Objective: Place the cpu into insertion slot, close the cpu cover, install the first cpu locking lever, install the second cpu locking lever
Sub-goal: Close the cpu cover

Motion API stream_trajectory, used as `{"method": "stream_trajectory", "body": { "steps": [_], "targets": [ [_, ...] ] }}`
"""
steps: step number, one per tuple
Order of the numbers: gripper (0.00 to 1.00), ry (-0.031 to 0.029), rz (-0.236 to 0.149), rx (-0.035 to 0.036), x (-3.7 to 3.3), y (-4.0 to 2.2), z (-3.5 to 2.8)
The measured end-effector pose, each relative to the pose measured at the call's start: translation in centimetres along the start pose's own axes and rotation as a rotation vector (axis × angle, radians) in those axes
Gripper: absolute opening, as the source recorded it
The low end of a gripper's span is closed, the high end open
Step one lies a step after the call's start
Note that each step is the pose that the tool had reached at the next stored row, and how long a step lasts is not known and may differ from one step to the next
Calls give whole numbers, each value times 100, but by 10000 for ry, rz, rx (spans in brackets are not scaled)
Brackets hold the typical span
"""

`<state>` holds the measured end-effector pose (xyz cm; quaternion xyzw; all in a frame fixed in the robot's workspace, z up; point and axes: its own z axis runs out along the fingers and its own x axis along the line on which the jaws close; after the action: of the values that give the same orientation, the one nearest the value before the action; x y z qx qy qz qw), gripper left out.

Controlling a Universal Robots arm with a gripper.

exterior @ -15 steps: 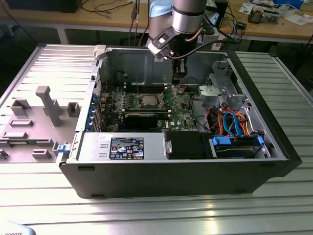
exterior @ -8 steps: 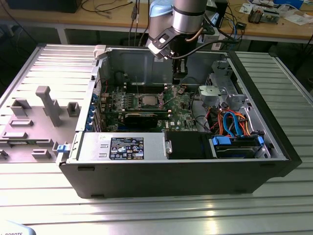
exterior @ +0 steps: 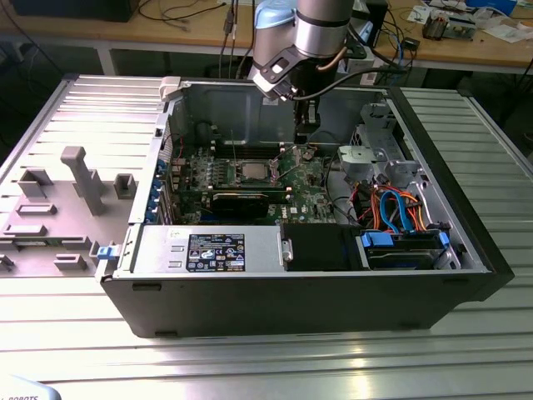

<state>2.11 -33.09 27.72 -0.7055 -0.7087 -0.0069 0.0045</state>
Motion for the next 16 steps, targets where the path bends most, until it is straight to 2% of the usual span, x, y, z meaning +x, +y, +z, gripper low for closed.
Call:
{"method": "stream_trajectory", "body": {
  "steps": [7, 16],
  "targets": [
    [11, -7, 0, -1, 0, 59, 3],
    [11, -10, 0, -1, 6, 65, 10]
  ]
}}
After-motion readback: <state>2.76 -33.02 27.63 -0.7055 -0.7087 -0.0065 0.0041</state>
